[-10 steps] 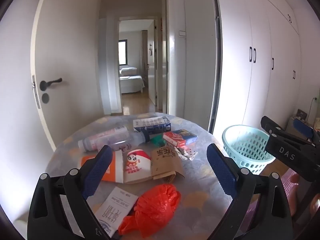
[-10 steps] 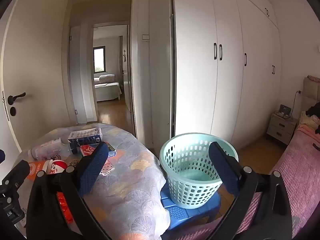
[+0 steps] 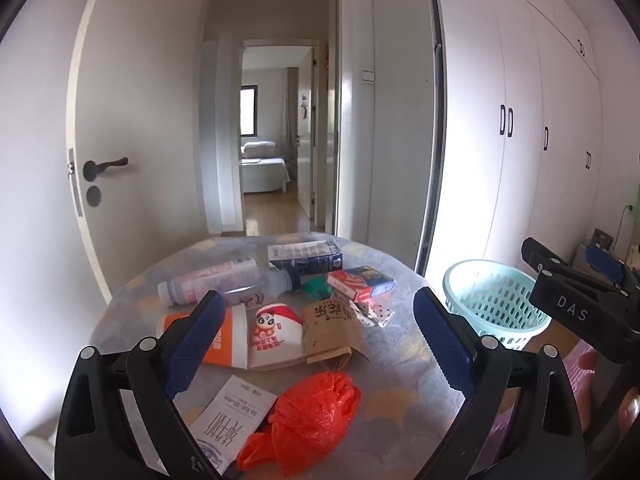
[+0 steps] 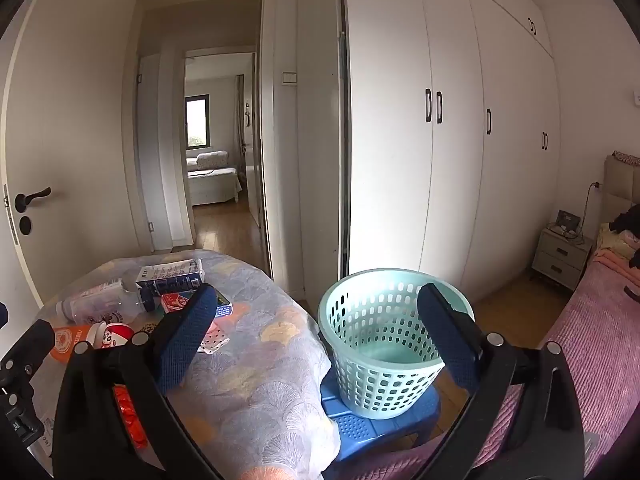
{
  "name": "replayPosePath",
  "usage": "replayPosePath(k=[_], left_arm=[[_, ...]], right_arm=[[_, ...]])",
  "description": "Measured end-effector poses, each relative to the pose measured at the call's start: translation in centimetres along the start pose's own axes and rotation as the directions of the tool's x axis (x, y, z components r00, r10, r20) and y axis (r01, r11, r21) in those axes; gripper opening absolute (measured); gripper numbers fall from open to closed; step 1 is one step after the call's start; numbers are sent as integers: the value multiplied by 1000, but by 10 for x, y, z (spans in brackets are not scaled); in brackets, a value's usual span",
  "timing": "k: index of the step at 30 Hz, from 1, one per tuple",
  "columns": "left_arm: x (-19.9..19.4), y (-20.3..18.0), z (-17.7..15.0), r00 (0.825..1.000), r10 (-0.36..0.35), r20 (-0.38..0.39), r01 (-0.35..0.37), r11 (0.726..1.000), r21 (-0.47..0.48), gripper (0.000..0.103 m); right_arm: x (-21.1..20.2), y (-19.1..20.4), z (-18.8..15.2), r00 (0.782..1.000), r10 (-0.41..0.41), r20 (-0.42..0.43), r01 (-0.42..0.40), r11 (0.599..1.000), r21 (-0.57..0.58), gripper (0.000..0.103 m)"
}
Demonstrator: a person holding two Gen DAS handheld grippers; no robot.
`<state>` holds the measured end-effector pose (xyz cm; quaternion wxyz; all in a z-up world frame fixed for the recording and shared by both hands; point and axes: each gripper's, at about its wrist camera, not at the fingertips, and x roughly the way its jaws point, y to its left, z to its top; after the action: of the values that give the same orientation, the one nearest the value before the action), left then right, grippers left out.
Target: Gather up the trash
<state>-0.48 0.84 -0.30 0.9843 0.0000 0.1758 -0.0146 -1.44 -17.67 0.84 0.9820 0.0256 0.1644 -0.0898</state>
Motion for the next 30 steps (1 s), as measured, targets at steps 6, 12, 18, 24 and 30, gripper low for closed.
replayPosePath(k=[6,12,18,24,30], left_arm=[[-4,2,2,1000,-2,4,2,1000,-15,92],[-5,1,2,1000,8,11,-8,1000,-7,92],[-7,0,2,1000,10,10,-9,1000,-7,92],[-9,-2,2,1000,11,4,-11,1000,-6,92],[-8,2,0,1000,13,0,-13,1000,-15,92]], right_arm=[[-3,3,0,1000,-2,10,3,1000,-21,96],[-5,7,-1,1000,5,7,-4,1000,-28,96],[-3,5,-2,1000,6,0,-6,1000,-21,96],[-2,4,-2,1000,8,-4,-8,1000,-11,96],[-2,4,-4,1000,14,-10,-14,1000,-4,96]])
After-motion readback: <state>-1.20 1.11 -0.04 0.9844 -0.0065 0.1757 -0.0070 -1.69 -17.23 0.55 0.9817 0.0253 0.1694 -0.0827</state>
